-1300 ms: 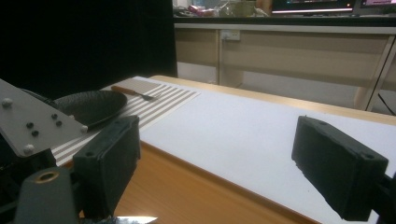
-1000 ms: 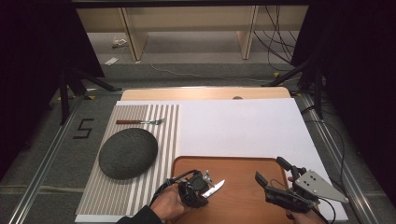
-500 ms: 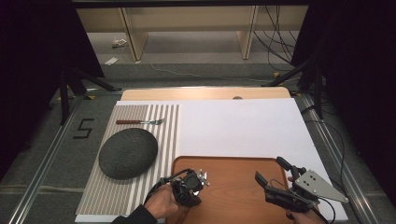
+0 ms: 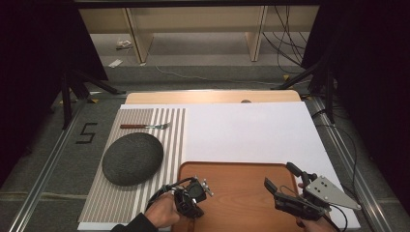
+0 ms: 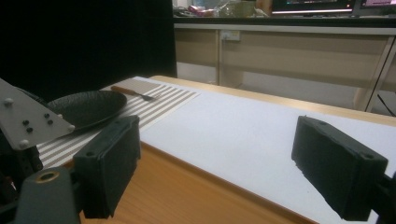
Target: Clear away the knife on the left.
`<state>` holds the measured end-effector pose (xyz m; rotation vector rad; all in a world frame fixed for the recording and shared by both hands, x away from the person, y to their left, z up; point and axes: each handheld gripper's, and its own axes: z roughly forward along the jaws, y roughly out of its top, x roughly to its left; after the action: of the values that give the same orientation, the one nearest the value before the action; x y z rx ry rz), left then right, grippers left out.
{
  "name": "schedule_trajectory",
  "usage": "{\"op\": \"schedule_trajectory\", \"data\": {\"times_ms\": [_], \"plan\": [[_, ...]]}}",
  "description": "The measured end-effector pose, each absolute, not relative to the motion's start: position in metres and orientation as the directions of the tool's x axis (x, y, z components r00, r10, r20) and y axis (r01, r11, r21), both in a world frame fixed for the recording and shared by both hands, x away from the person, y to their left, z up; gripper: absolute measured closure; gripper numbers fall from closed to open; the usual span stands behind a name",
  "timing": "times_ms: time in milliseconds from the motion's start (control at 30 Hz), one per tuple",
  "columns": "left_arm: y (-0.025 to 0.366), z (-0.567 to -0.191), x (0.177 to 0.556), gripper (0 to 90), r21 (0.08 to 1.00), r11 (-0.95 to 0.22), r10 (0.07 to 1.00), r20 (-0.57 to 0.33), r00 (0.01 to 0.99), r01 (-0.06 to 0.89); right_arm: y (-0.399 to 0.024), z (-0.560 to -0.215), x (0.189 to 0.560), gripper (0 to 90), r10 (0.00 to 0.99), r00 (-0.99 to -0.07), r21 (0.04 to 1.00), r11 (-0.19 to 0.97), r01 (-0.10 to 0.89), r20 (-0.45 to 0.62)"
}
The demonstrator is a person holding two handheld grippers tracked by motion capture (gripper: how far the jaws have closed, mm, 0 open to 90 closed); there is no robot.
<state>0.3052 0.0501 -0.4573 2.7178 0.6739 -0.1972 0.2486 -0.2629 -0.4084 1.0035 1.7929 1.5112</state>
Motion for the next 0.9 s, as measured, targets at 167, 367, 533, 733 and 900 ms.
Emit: {"op": "schedule_trajectory", "data": {"times_ms": [167, 367, 533, 733, 900], "plan": [[0.057, -0.457, 0.31, 89.6, 0.278, -0.821, 0.459, -0.198, 0.866, 0.499, -0.263, -0.408, 0.248, 16.5, 0.836, -0.548, 0.981, 0.076, 0.176, 0.033], [0.064, -0.457, 0.313, 89.6, 0.276, -0.812, 0.475, -0.201, 0.857, 0.514, -0.263, -0.408, 0.249, 16.5, 0.835, -0.548, 0.981, 0.076, 0.177, 0.034], [0.068, -0.457, 0.314, 89.6, 0.271, -0.81, 0.481, -0.2, 0.854, 0.52, -0.263, -0.408, 0.249, 16.6, 0.836, -0.548, 0.982, 0.074, 0.176, 0.035], [0.074, -0.457, 0.316, 89.6, 0.269, -0.803, 0.494, -0.2, 0.846, 0.532, -0.263, -0.409, 0.249, 16.5, 0.834, -0.55, 0.982, 0.069, 0.176, 0.04], [0.078, -0.458, 0.317, 89.6, 0.266, -0.799, 0.502, -0.199, 0.842, 0.539, -0.263, -0.409, 0.249, 16.5, 0.835, -0.549, 0.982, 0.07, 0.177, 0.039]]}}
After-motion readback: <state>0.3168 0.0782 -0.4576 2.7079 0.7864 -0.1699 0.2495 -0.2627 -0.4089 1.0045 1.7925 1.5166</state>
